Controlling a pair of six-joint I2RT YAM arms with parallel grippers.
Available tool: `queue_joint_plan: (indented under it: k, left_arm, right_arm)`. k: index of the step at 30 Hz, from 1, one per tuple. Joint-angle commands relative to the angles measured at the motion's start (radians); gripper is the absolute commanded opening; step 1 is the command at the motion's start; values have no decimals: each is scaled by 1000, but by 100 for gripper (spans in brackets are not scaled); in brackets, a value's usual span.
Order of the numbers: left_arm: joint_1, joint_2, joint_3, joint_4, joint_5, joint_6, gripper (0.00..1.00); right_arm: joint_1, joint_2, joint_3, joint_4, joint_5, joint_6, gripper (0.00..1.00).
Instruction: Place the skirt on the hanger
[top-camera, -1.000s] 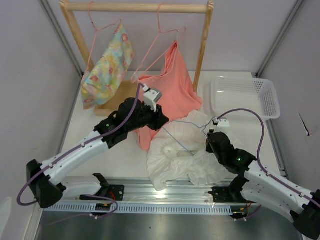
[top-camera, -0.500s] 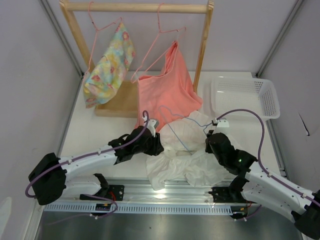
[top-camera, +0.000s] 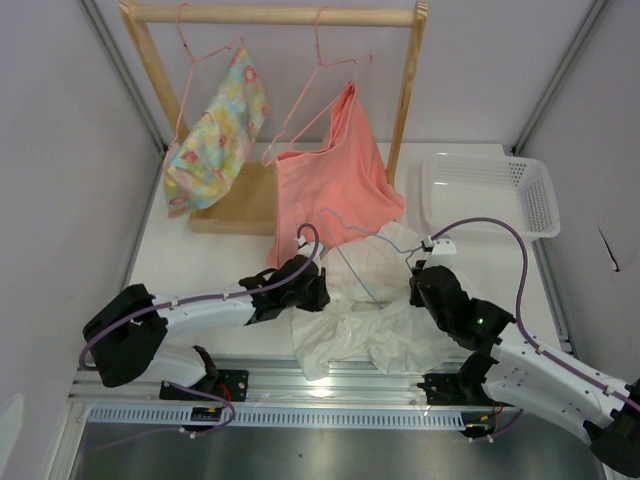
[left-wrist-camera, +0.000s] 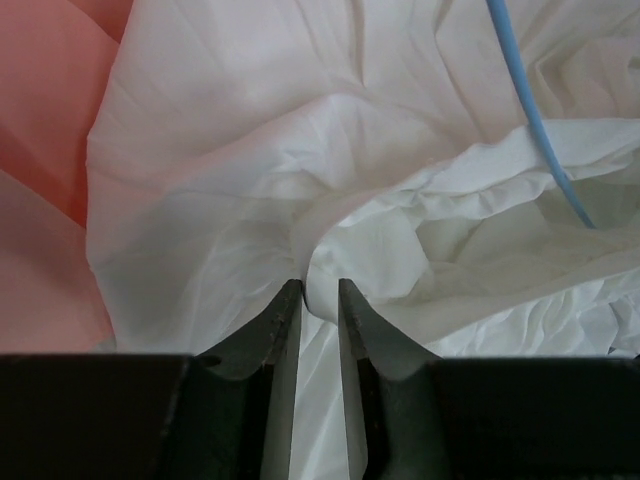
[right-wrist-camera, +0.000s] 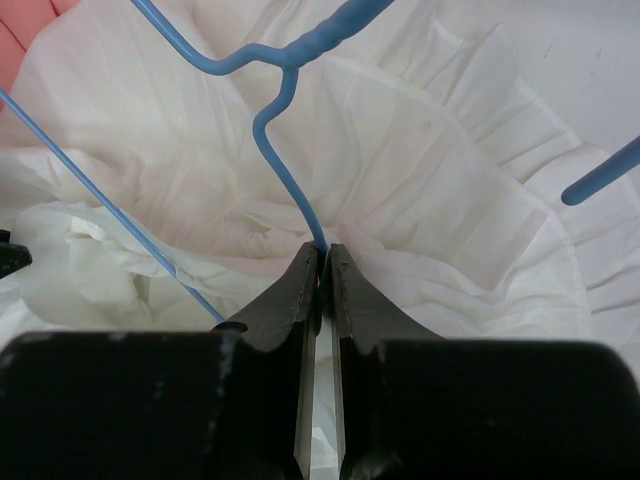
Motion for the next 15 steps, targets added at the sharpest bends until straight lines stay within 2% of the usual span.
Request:
queue_joint_plan:
  k: [1,2,4,6,7,9,12,15]
  left_arm:
    - [-8,40,61,21,-19,-16,20]
    - [-8,48,67,23,-12,-14,11]
    - [-8,56,61,30,10,-14,8]
    - [-8,51,56,64,12,-17,22]
    - [-8,50,53,67,13,-17,26]
    - [-6,54,61,67,12,-16,26]
    - [-5,82,73,66,10,-10,41]
    - [-5,92,67,92,18,-14,33]
  right_arm:
    - [13,-1,55,27,13,-5,0]
    - [16,-6,58,24,13,-8,0]
    - [21,-13,63,21,16,-13,0]
    - [24,-17,67,22,10,-19,0]
    - [24,-15,70,19,7,-20,0]
    - [28,-9,75,22,4,-20,0]
    - [45,-6,75,30,10,-17,0]
    - [53,11,84,28,10,-16,0]
